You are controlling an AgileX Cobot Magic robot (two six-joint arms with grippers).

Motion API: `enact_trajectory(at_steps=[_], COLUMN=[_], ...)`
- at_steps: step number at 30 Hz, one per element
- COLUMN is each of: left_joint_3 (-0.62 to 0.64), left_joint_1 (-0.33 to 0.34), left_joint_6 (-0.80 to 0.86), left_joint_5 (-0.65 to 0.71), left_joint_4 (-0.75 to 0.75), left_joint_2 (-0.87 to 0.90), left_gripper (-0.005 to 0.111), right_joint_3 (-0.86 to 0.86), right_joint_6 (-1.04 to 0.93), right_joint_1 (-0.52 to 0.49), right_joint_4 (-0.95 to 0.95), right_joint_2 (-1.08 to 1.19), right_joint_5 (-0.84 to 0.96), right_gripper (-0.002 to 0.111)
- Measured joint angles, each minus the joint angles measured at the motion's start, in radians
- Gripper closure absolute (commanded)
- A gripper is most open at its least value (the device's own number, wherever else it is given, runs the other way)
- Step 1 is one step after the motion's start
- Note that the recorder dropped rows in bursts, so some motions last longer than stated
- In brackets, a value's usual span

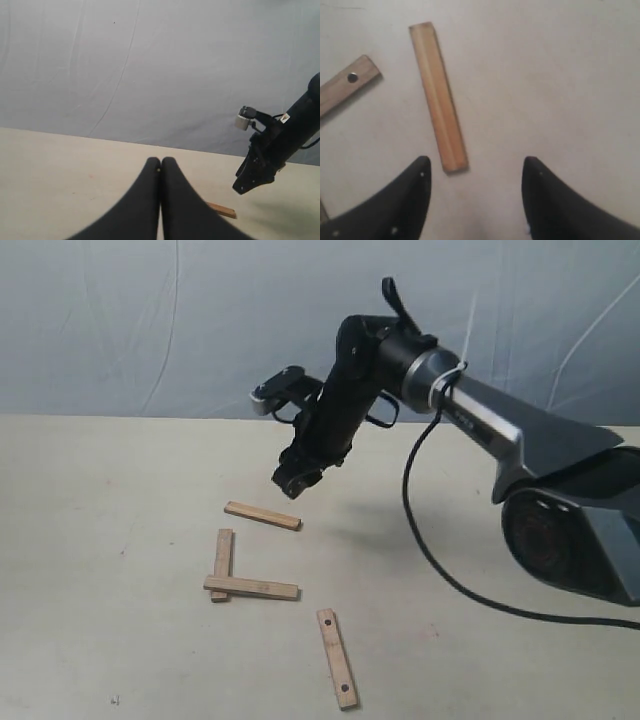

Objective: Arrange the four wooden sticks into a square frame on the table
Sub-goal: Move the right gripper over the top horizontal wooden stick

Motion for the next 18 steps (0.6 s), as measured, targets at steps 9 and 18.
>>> enact_trajectory(at_steps=[9, 18], left_joint_3=[0.000, 0.000], left_joint_1=[0.000, 0.000], left_joint_6=[0.000, 0.002], left_joint_5=[0.000, 0.000], left_joint_4=[0.002, 0.002], left_joint_2=[0.000, 0.000], left_gripper=[0.107, 0.107], right_joint_3=[-0.050, -0.051], right_joint_6=[-0.030, -0.033], right_joint_1=[0.038, 0.038], right_joint_4=[0.040, 0.076], right_joint_2=[0.083, 0.129], right_joint_5=[-0.123, -0.141], right_gripper=[0.050, 0.050])
